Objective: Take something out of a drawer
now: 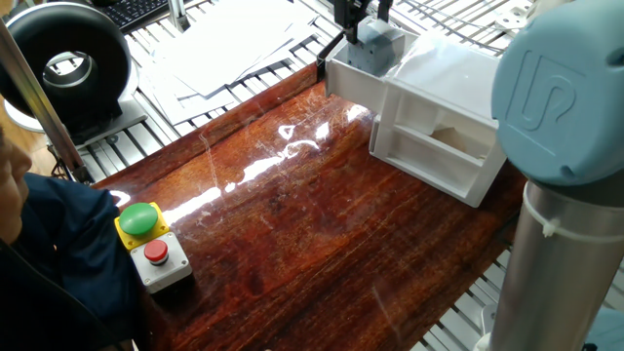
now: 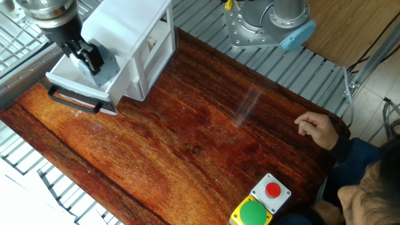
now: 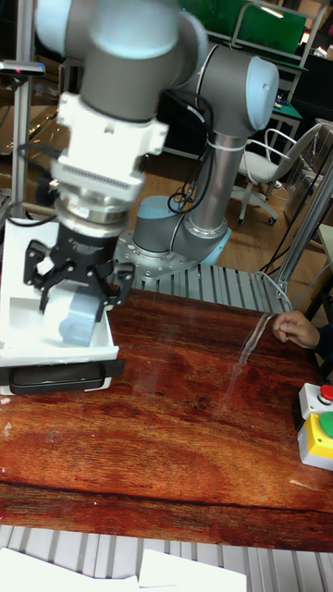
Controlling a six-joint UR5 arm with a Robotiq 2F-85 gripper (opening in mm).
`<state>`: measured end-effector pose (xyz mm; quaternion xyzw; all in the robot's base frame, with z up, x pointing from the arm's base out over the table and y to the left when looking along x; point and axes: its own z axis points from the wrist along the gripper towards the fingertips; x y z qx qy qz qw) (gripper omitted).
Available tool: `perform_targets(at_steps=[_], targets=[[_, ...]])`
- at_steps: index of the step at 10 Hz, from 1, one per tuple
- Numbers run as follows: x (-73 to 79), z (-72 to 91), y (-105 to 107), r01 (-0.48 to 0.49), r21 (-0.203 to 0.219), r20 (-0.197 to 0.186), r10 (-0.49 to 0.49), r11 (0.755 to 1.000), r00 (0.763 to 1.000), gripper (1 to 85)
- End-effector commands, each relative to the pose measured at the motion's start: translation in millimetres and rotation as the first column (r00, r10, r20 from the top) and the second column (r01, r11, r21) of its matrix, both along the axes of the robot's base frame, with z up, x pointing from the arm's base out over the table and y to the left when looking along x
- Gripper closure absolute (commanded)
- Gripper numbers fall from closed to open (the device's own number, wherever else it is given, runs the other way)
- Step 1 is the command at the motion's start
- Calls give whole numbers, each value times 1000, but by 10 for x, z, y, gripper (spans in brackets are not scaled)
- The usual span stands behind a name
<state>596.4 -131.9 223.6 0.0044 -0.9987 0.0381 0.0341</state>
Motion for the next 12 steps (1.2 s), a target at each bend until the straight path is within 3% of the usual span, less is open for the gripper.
perform_targets(at_steps=[1, 6, 8, 9, 12], targets=[[54, 238, 242, -3, -13, -11, 3, 1000, 1000, 847], [100, 429, 984, 84, 52, -12, -83, 995, 996, 847], [137, 374, 1513, 112, 158, -10, -112, 981, 994, 847], [132, 340, 1685, 83, 192, -17, -82, 978, 997, 847], [134, 132, 1880, 32, 191, -38, -26, 981, 999, 847]])
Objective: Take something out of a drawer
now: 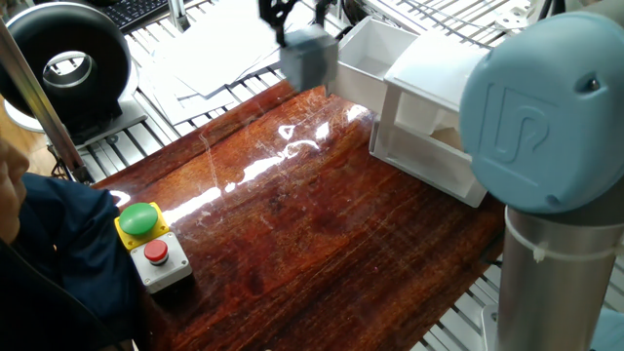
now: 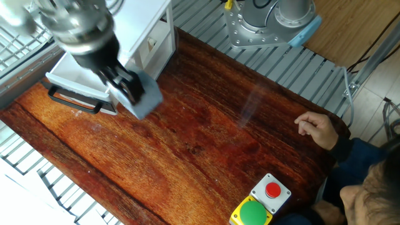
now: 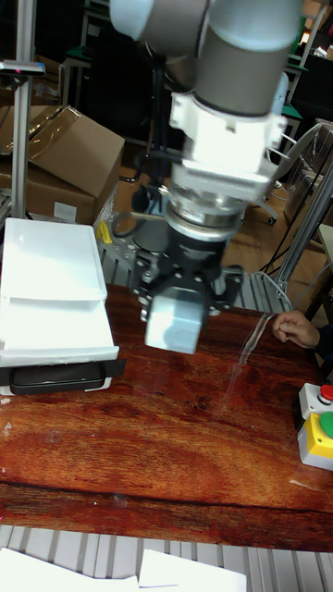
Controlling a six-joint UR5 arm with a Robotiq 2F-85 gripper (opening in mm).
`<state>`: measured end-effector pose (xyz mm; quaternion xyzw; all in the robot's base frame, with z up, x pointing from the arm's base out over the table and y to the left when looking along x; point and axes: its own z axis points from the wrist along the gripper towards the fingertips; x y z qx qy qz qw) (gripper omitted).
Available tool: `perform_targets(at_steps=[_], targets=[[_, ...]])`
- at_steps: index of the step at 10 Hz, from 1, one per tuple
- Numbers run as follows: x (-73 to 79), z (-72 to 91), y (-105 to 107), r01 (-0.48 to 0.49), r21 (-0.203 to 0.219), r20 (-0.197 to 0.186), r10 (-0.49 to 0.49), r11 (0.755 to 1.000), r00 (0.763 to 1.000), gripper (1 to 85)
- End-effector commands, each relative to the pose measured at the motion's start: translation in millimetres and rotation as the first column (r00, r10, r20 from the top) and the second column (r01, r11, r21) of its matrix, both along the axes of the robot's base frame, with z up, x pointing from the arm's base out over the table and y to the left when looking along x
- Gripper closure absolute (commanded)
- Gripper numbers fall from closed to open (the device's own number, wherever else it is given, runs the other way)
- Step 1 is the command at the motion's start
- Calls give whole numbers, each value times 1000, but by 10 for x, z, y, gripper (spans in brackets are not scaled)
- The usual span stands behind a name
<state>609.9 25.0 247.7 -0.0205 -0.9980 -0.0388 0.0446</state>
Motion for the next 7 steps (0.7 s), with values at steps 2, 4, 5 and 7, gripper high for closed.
perform_targets(at_steps=[2, 4, 5, 7], targets=[[15, -293, 591, -39, 103, -27, 42, 994, 999, 847], [104, -502, 663, -42, 101, -25, 45, 994, 999, 847], [143, -592, 656, -38, 93, -30, 41, 995, 999, 847], [201, -824, 638, -52, 107, -38, 56, 993, 998, 847]])
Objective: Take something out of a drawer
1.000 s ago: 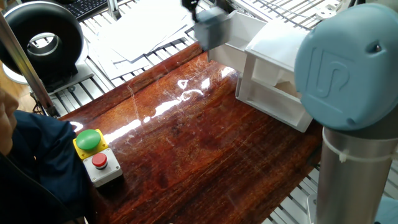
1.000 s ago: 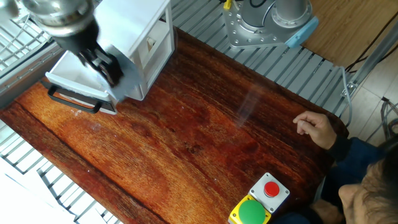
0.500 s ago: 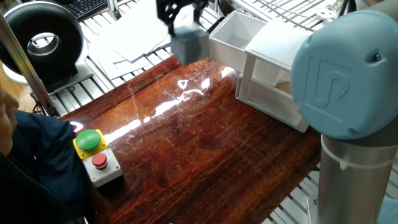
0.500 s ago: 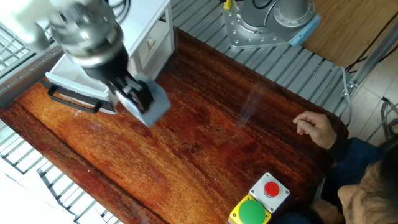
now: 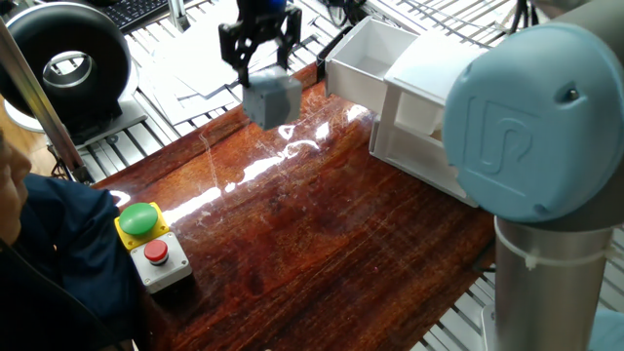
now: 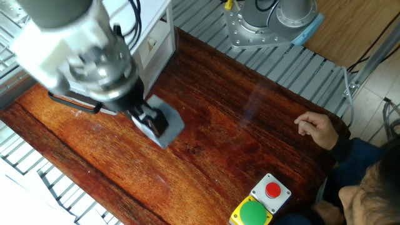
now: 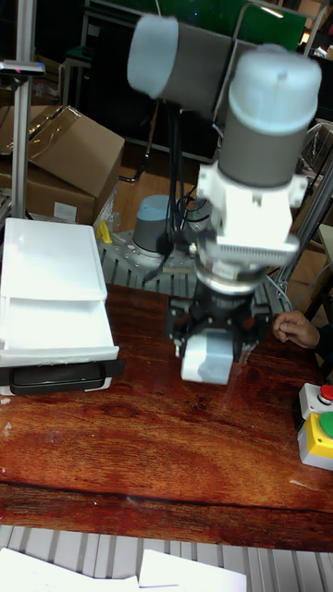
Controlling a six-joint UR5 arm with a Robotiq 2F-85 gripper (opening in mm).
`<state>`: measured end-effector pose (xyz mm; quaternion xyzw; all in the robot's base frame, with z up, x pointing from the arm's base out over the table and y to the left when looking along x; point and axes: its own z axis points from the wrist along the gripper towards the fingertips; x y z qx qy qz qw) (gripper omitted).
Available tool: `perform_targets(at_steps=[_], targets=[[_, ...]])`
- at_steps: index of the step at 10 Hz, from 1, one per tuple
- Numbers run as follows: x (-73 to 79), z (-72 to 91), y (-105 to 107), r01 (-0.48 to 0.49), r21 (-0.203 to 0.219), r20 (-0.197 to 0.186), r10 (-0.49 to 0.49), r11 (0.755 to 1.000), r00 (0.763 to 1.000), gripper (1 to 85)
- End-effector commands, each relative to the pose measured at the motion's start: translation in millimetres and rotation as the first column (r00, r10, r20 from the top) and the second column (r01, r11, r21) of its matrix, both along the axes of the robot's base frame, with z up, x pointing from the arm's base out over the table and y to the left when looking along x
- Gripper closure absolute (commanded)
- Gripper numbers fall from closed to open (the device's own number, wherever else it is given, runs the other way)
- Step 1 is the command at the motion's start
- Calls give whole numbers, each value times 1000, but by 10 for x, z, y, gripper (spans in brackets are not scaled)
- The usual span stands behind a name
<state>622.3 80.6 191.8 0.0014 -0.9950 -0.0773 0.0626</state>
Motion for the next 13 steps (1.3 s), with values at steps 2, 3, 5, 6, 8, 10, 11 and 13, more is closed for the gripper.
perform_targets(at_steps=[2, 3, 5, 6, 8, 10, 11, 13], targets=[[134, -514, -31, -21, -9, 7, 21, 1000, 1000, 847], [170, -655, -58, -17, -14, 17, 17, 1000, 1000, 847], [231, -890, -124, -27, -38, 36, 29, 999, 999, 847], [239, -969, -131, -37, -40, 37, 38, 999, 999, 847], [175, -1068, -220, -89, -53, 10, 90, 995, 996, 847], [164, -1190, -247, -80, -54, 11, 80, 995, 997, 847], [193, -1262, -260, -70, -53, 24, 72, 996, 997, 847], [211, -1305, -303, -66, -63, 32, 68, 996, 997, 847]])
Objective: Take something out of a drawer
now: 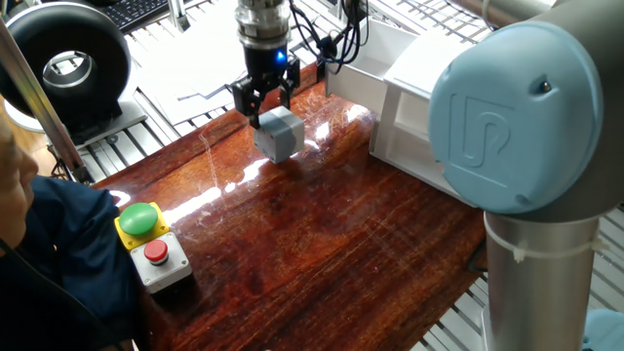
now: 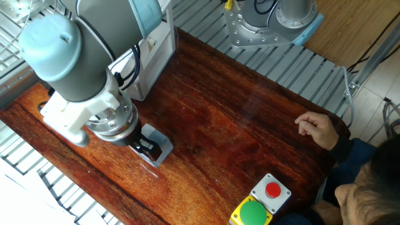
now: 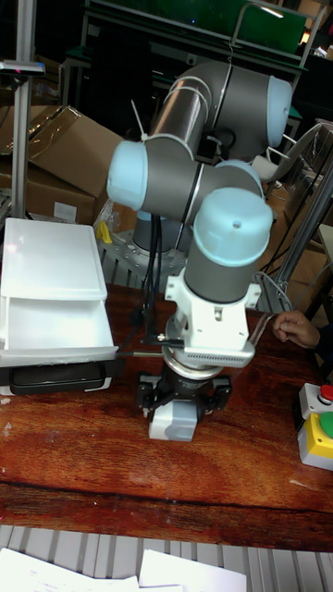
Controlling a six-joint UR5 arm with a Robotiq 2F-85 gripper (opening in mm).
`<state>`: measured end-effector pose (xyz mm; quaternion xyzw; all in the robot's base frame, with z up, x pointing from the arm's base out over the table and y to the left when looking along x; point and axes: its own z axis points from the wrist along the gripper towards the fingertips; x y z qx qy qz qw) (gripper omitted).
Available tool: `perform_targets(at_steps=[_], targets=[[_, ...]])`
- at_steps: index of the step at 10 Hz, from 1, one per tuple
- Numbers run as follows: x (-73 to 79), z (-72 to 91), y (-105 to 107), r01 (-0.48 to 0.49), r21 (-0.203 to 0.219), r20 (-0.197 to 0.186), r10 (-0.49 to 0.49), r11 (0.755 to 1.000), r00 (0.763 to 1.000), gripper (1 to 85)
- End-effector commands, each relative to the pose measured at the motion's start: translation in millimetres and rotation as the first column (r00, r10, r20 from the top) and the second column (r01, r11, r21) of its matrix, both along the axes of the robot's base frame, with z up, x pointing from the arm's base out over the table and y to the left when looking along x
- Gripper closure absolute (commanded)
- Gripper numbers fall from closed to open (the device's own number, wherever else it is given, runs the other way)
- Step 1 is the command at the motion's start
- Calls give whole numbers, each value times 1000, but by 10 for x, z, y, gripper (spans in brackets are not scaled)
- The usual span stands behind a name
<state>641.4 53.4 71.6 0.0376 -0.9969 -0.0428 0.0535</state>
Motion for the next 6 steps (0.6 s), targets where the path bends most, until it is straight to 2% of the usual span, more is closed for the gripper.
perform_targets(at_steps=[1, 2, 3, 4, 5, 6], targets=[[42, -127, -66, 2, -10, 20, -2, 1000, 1000, 847], [108, -186, -143, -7, -37, 46, 9, 999, 999, 847], [127, -226, -163, -11, -40, 56, 13, 999, 998, 837], [102, -227, -155, -8, -36, 47, 10, 999, 999, 740], [75, -201, -157, -12, -37, 36, 14, 999, 999, 577], [55, -168, -111, -31, -18, 29, 32, 999, 999, 383]])
